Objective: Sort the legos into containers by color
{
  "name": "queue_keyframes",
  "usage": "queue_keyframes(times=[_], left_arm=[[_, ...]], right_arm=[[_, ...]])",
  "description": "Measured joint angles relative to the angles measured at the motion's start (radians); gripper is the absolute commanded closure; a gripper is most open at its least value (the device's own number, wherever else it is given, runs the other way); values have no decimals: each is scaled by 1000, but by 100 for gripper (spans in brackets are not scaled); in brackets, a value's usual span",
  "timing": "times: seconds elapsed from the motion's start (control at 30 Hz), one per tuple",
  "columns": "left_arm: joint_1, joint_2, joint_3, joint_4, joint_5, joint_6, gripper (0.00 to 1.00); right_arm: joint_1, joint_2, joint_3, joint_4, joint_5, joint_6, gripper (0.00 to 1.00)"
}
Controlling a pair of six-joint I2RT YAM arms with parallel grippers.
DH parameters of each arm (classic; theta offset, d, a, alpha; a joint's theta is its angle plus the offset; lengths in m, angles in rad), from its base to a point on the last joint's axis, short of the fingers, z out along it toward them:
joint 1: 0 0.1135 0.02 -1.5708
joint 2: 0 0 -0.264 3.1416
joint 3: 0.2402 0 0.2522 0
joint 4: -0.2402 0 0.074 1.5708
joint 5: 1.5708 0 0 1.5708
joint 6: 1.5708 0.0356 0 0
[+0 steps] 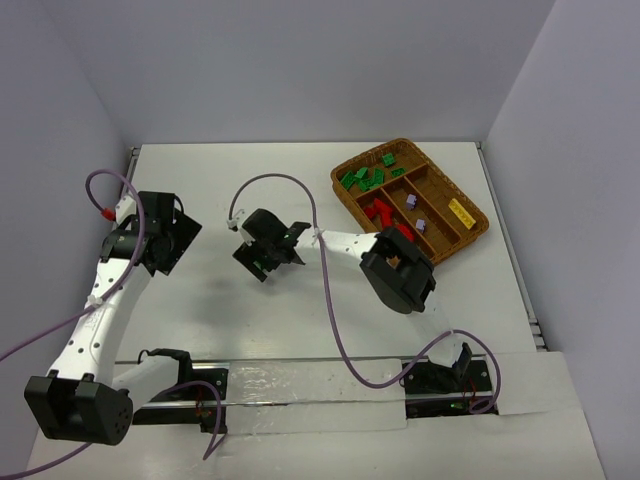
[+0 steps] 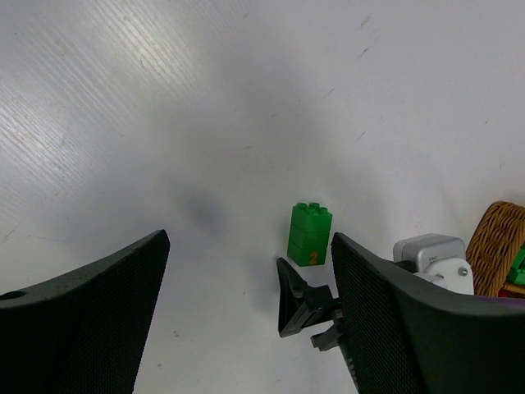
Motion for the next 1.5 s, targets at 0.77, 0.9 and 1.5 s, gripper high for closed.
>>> queue_keyframes(times=[0.77,0.9,1.5], left_arm=[[4,45,-19,30,56,39,12],[4,151,-25,63,159,77,12],[4,474,-57,337,713,15,12]], right_arm=[[20,3,3,7,23,-1,83],[19,-28,-52,41,18,0,89],[30,-277,-337,249,17,-1,91]])
